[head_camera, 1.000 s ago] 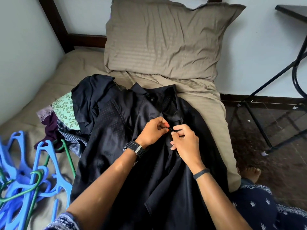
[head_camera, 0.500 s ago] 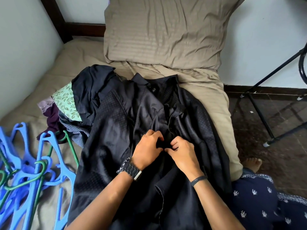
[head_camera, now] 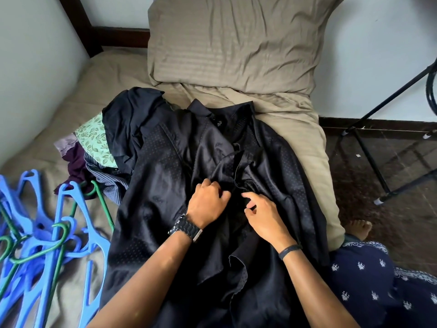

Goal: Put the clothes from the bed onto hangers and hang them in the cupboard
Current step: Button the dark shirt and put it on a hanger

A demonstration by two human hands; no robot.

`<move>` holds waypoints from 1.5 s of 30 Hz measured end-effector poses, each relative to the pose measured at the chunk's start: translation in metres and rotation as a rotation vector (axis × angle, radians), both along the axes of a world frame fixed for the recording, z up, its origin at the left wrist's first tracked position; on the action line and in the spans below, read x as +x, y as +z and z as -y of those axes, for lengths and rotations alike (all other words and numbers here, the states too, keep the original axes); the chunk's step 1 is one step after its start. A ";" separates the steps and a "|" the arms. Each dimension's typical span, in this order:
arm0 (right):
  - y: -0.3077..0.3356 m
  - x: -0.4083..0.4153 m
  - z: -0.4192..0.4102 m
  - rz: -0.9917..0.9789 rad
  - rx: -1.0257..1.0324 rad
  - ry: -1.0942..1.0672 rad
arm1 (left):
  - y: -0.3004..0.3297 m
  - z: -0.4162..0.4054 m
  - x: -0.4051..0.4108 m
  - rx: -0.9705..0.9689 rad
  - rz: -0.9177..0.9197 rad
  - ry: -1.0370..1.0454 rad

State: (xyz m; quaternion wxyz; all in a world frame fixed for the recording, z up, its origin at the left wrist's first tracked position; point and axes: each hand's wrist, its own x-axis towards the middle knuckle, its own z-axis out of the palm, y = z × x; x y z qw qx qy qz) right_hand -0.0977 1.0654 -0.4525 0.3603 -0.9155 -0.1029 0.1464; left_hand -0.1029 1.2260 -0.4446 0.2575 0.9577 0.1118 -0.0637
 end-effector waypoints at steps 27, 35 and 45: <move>-0.001 -0.009 -0.009 -0.024 0.057 -0.289 | -0.002 -0.013 -0.007 -0.120 0.046 -0.192; 0.020 -0.026 0.000 -0.299 0.664 -0.449 | 0.019 0.005 -0.025 -0.175 0.340 -0.084; 0.051 -0.043 0.005 -0.045 0.722 -0.457 | 0.041 0.022 -0.038 -0.787 0.109 0.122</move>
